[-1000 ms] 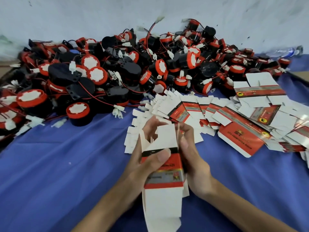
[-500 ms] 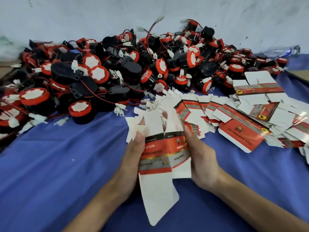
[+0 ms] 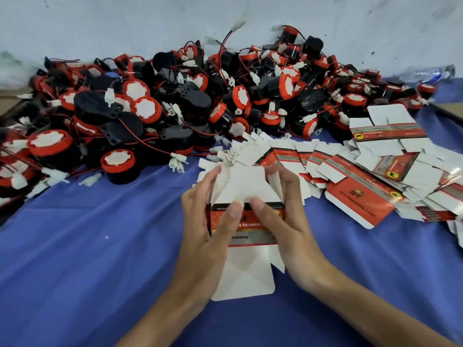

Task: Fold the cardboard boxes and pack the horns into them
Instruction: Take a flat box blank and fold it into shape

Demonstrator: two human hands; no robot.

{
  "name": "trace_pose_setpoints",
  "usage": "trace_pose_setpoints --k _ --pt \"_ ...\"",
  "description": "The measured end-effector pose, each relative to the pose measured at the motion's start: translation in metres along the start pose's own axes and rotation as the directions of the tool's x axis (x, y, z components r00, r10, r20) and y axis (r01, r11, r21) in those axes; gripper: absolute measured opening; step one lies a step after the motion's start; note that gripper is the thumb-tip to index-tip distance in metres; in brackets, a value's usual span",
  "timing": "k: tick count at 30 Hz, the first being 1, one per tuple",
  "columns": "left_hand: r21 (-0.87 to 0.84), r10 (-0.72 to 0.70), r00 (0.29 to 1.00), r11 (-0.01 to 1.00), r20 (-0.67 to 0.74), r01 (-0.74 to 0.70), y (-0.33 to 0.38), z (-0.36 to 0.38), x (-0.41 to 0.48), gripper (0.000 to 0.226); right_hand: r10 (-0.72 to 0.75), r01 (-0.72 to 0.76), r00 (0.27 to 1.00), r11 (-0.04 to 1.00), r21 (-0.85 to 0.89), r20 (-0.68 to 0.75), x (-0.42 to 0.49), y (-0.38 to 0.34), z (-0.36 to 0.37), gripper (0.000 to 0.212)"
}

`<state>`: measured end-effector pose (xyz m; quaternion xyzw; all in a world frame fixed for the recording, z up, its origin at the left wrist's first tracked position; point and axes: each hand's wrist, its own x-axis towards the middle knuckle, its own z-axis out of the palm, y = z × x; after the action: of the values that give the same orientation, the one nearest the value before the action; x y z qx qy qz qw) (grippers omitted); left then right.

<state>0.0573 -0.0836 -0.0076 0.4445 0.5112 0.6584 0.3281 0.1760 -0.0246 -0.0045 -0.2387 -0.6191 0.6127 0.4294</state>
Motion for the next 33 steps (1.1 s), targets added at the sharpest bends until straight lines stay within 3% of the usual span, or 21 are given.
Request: trace_pose_setpoints --k 3,6,14,18,25,28,31,33 --pt "-0.124 -0.065 0.996 0.991 -0.056 0.058 -0.001 -0.002 0.002 0.036 0.082 -0.076 0.996 0.986 0.146 -0.036 0.0 -0.001 0.002 0.013" --pt "-0.225 -0.063 0.99 0.974 -0.13 0.032 0.0 -0.003 0.005 0.049 0.127 -0.104 0.982 0.981 0.164 -0.138 0.002 0.004 0.004 0.008" --pt "-0.204 -0.03 0.981 0.979 -0.19 -0.01 -0.003 -0.004 0.002 0.03 0.196 -0.15 0.965 0.957 0.248 -0.173 -0.002 0.004 0.006 0.014" --pt "-0.181 -0.046 0.991 0.983 -0.126 0.023 -0.006 -0.003 0.001 0.025 0.241 -0.189 0.951 0.949 0.252 -0.196 -0.003 0.002 0.006 0.011" --pt "-0.104 -0.147 0.982 0.982 0.117 0.159 0.004 -0.003 0.004 0.014 0.23 -0.188 0.953 0.959 0.212 -0.198 -0.004 -0.002 0.007 0.011" --pt "-0.073 -0.123 0.977 0.988 0.172 0.137 0.006 -0.005 0.005 0.014 0.286 -0.238 0.935 0.945 0.226 -0.211 -0.006 -0.002 0.006 0.025" --pt "-0.052 -0.064 0.98 0.996 0.188 0.075 0.005 -0.003 0.003 0.026 0.267 -0.237 0.95 0.953 0.187 -0.159 -0.009 -0.004 0.006 0.015" --pt "-0.029 0.001 0.989 1.0 0.151 0.003 0.005 -0.003 0.002 0.016 0.209 -0.19 0.973 0.967 0.17 -0.102 -0.009 -0.005 0.005 0.016"
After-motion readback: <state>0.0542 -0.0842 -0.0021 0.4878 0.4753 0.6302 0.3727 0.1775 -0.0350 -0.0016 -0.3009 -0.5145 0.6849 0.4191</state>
